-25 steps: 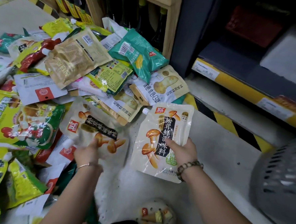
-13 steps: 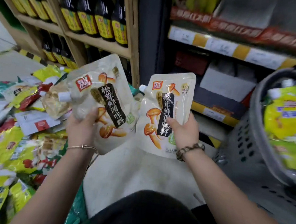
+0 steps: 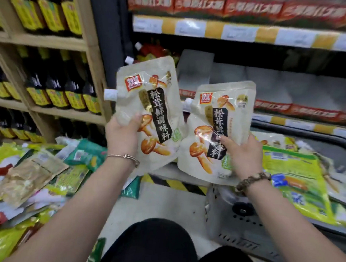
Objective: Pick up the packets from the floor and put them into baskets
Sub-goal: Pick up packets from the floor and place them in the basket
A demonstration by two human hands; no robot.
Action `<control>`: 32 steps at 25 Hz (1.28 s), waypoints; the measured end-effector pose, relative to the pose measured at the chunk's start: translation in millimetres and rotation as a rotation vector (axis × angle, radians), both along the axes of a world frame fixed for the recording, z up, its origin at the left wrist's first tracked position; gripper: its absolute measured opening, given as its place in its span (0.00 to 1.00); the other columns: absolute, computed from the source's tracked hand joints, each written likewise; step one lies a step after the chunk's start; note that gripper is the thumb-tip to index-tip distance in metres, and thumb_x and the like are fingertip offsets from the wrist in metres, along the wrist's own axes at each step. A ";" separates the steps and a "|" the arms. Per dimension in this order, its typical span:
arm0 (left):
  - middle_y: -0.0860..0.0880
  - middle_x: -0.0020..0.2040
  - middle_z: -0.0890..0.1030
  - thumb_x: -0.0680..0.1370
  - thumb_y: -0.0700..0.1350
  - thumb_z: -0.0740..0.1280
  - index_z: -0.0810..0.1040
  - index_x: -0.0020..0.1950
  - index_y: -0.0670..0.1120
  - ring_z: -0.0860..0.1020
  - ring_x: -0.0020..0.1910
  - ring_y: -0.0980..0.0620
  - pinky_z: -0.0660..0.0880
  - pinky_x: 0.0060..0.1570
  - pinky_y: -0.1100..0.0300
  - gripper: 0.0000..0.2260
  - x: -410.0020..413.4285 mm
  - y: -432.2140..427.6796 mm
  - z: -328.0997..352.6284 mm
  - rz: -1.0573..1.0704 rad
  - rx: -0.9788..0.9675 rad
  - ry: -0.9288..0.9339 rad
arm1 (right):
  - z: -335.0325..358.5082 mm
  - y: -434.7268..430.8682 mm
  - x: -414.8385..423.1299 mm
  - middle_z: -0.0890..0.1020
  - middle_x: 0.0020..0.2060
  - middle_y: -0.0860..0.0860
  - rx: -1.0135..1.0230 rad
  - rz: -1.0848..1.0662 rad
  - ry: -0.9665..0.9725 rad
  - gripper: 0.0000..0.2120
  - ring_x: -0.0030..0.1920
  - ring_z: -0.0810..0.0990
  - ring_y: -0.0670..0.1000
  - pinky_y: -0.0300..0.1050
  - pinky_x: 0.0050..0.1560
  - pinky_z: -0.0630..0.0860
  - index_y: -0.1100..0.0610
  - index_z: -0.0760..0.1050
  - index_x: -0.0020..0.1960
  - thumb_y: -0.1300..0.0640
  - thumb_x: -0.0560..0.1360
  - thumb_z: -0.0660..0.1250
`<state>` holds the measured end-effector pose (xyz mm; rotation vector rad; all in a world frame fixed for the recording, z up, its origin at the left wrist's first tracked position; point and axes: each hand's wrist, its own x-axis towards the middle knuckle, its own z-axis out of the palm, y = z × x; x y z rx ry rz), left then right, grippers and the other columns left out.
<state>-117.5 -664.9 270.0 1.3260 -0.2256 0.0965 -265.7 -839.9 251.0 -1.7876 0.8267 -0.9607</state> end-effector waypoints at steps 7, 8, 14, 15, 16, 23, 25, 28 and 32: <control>0.52 0.43 0.80 0.75 0.38 0.67 0.78 0.52 0.43 0.78 0.38 0.58 0.73 0.37 0.72 0.07 -62.4 -107.0 7.4 -0.325 0.144 -0.016 | 6.0 -78.3 -123.5 0.80 0.46 0.49 0.074 -0.234 -0.046 0.11 0.43 0.79 0.48 0.42 0.44 0.73 0.52 0.74 0.53 0.56 0.72 0.70; 0.54 0.40 0.79 0.75 0.38 0.66 0.77 0.51 0.43 0.76 0.35 0.61 0.71 0.31 0.75 0.06 -72.2 -119.3 6.0 -0.366 0.142 0.000 | 4.8 -88.0 -140.4 0.80 0.46 0.48 0.095 -0.278 -0.070 0.13 0.43 0.78 0.46 0.41 0.42 0.72 0.52 0.73 0.55 0.57 0.72 0.70; 0.46 0.49 0.80 0.77 0.38 0.64 0.77 0.58 0.41 0.78 0.43 0.51 0.73 0.37 0.65 0.10 -120.3 -187.7 -3.1 -0.572 0.153 0.176 | -9.2 -131.8 -206.5 0.80 0.45 0.49 -0.016 -0.486 -0.036 0.17 0.41 0.78 0.46 0.39 0.40 0.71 0.55 0.75 0.57 0.60 0.70 0.73; 0.45 0.50 0.80 0.77 0.37 0.64 0.77 0.59 0.40 0.78 0.44 0.49 0.72 0.39 0.64 0.11 -128.5 -197.4 -7.5 -0.604 0.137 0.205 | -13.7 -136.1 -211.6 0.80 0.45 0.49 -0.013 -0.498 -0.033 0.16 0.41 0.78 0.46 0.40 0.41 0.71 0.54 0.75 0.56 0.60 0.69 0.73; 0.44 0.51 0.80 0.77 0.37 0.64 0.76 0.59 0.39 0.77 0.45 0.48 0.72 0.40 0.62 0.11 -136.4 -206.0 -14.4 -0.634 0.145 0.225 | -18.1 -140.0 -215.7 0.80 0.45 0.49 -0.003 -0.499 -0.033 0.15 0.41 0.78 0.46 0.40 0.42 0.72 0.54 0.75 0.55 0.61 0.69 0.73; 0.42 0.53 0.78 0.70 0.31 0.71 0.62 0.69 0.44 0.78 0.42 0.46 0.75 0.40 0.57 0.31 -155.7 -239.2 -51.5 -0.852 0.184 0.371 | -30.8 -175.6 -226.5 0.76 0.39 0.39 -0.108 -0.515 0.256 0.16 0.38 0.74 0.37 0.35 0.33 0.67 0.49 0.71 0.49 0.56 0.67 0.75; 0.46 0.54 0.76 0.71 0.31 0.70 0.56 0.73 0.46 0.77 0.48 0.46 0.73 0.47 0.57 0.36 -158.2 -244.4 -59.1 -0.849 0.286 0.223 | -33.5 -188.5 -232.2 0.77 0.41 0.43 -0.128 -0.551 0.370 0.20 0.38 0.75 0.42 0.38 0.34 0.68 0.49 0.71 0.54 0.53 0.66 0.76; 0.45 0.70 0.64 0.74 0.31 0.66 0.50 0.76 0.46 0.66 0.68 0.44 0.67 0.55 0.60 0.37 -165.8 -251.5 -67.1 -0.801 0.648 -0.166 | -38.3 -202.6 -238.6 0.81 0.48 0.51 -0.159 -0.592 0.671 0.26 0.46 0.80 0.55 0.45 0.40 0.72 0.47 0.69 0.63 0.46 0.68 0.73; 0.43 0.76 0.35 0.72 0.52 0.70 0.44 0.77 0.54 0.38 0.75 0.43 0.49 0.72 0.50 0.43 -165.8 -248.5 -69.6 -0.928 1.152 -0.633 | -55.0 -208.2 -239.7 0.81 0.53 0.56 -0.133 -0.615 0.804 0.25 0.51 0.79 0.58 0.47 0.42 0.71 0.49 0.66 0.66 0.47 0.72 0.68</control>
